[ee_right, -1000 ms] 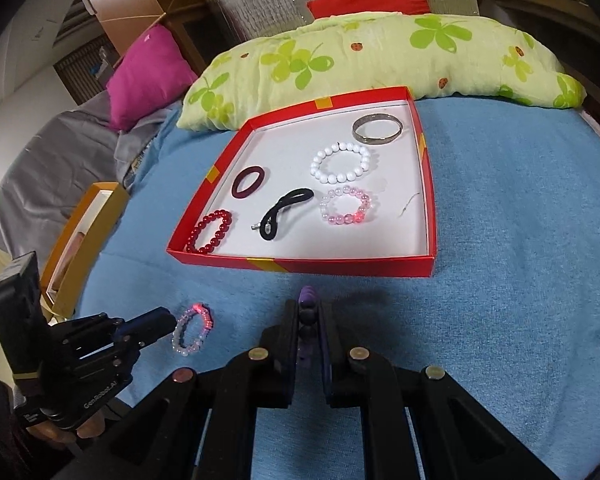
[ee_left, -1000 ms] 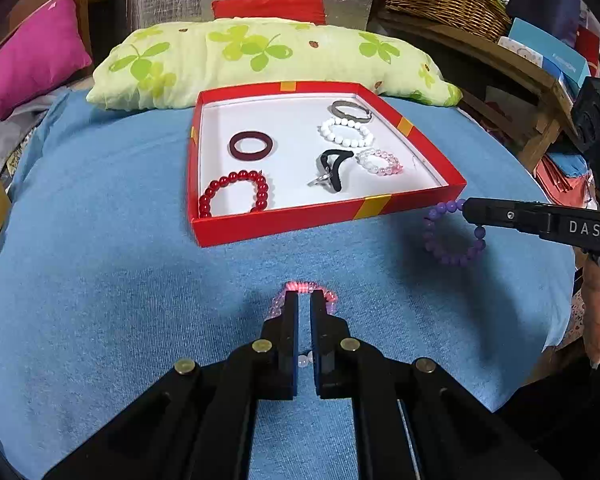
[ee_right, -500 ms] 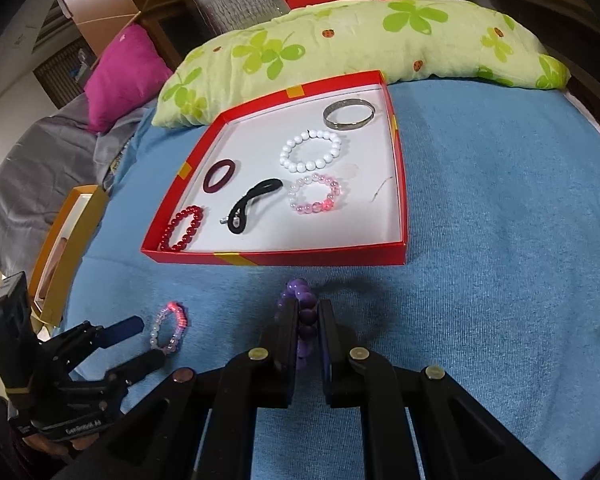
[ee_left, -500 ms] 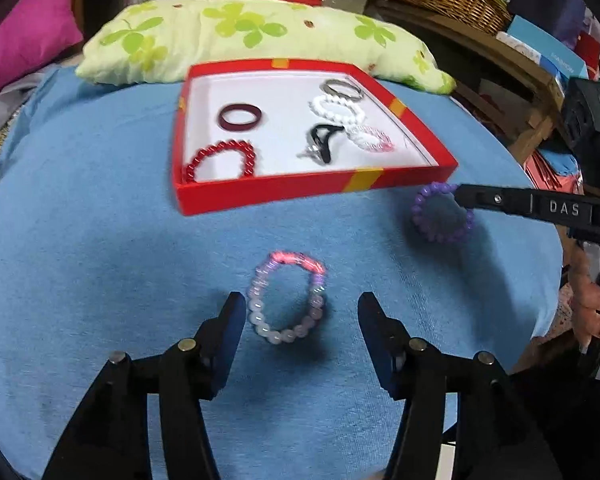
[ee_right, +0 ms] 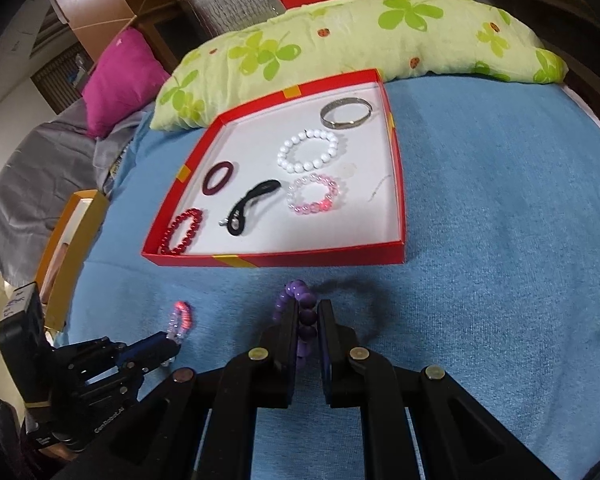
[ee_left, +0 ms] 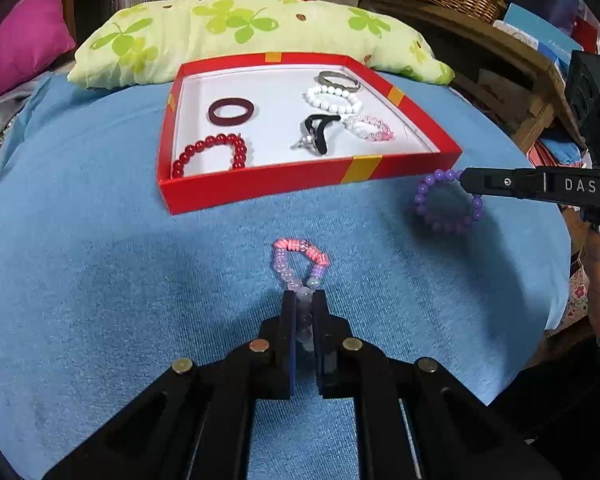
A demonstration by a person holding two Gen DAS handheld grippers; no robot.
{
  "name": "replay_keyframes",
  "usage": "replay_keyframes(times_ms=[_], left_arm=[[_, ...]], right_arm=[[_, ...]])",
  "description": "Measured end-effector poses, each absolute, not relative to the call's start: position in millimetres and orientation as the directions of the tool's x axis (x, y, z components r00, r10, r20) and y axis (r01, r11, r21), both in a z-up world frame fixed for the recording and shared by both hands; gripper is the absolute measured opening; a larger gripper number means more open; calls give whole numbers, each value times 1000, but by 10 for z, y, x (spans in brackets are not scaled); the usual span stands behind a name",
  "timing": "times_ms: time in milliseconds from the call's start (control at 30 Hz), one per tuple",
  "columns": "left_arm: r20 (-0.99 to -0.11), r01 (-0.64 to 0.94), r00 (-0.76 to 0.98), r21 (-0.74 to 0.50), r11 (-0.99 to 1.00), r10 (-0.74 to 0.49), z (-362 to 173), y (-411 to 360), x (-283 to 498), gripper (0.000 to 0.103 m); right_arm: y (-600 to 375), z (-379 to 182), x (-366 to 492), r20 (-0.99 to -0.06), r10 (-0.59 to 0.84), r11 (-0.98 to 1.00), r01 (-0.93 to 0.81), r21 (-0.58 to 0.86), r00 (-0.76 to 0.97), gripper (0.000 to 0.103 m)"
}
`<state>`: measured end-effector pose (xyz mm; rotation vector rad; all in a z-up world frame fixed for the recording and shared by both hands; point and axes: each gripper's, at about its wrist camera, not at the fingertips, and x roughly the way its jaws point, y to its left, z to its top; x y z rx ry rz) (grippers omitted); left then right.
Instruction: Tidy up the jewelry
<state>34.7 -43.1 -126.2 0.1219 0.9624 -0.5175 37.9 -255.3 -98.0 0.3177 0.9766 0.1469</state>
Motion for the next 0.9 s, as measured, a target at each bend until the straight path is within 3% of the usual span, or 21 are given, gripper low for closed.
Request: replay_keyframes(times_ms=[467, 900], left_arm=[[-733, 488, 528, -150, 860, -428, -932, -300, 300, 7], [-706, 475, 554, -165, 864, -440, -829, -154, 311, 7]], right_arm=[[-2503, -721, 290, -691, 328, 921, -54, 387, 645, 11], [-2506, -720, 289, -695, 317, 925, -48, 376, 646, 11]])
